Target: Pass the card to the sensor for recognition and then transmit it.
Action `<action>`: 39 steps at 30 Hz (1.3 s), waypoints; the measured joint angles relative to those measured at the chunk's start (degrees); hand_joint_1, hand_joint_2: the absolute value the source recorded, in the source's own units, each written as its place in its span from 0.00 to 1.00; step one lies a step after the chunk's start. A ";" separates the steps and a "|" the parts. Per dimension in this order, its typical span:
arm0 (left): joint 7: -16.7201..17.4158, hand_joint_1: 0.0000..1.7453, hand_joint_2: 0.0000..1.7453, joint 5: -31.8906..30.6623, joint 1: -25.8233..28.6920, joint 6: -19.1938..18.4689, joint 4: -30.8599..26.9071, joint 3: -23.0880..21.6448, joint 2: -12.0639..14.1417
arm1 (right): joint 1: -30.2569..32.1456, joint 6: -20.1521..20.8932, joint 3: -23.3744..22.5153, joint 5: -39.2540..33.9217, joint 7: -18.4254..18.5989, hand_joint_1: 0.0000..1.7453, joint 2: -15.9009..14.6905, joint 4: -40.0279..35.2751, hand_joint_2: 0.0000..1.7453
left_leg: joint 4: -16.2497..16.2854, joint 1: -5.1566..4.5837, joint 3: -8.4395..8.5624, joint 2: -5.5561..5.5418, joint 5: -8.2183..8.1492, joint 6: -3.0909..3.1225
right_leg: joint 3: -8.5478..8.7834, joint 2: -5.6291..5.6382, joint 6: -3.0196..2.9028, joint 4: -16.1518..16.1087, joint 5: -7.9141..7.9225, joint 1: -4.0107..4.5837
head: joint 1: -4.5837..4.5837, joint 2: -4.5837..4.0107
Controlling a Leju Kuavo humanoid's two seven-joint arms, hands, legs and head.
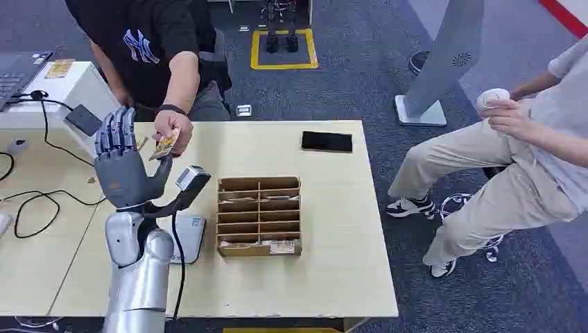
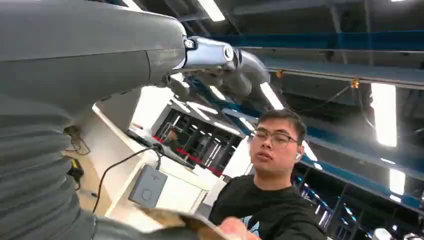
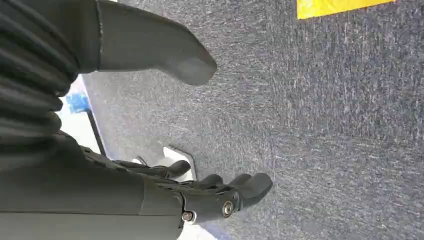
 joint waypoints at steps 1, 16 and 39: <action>0.07 0.25 1.00 -0.20 0.09 0.00 0.00 -0.15 0.00 | -0.05 -0.02 -0.07 0.00 0.00 0.00 -0.20 0.31 1.00 | 0.00 0.00 -0.01 0.00 0.00 0.00 | -0.01 0.00 0.00 0.00 0.00 0.00 | 0.00 0.00; 5.36 1.00 1.00 -1.73 0.88 0.02 1.18 -6.08 1.42 | -0.62 -0.02 -2.69 -1.66 -1.09 0.00 -1.03 1.12 1.00 | 0.00 0.00 -0.02 0.00 0.00 0.00 | -0.02 -0.01 0.00 0.00 0.00 0.00 | 0.00 0.00; 9.59 1.00 1.00 0.18 0.87 0.02 5.62 -11.50 4.52 | -0.90 -0.15 -3.48 -0.55 -1.05 0.00 -1.40 2.06 1.00 | 0.00 0.00 -0.02 0.00 0.00 0.00 | -0.03 0.00 0.00 0.00 0.00 0.00 | 0.00 0.00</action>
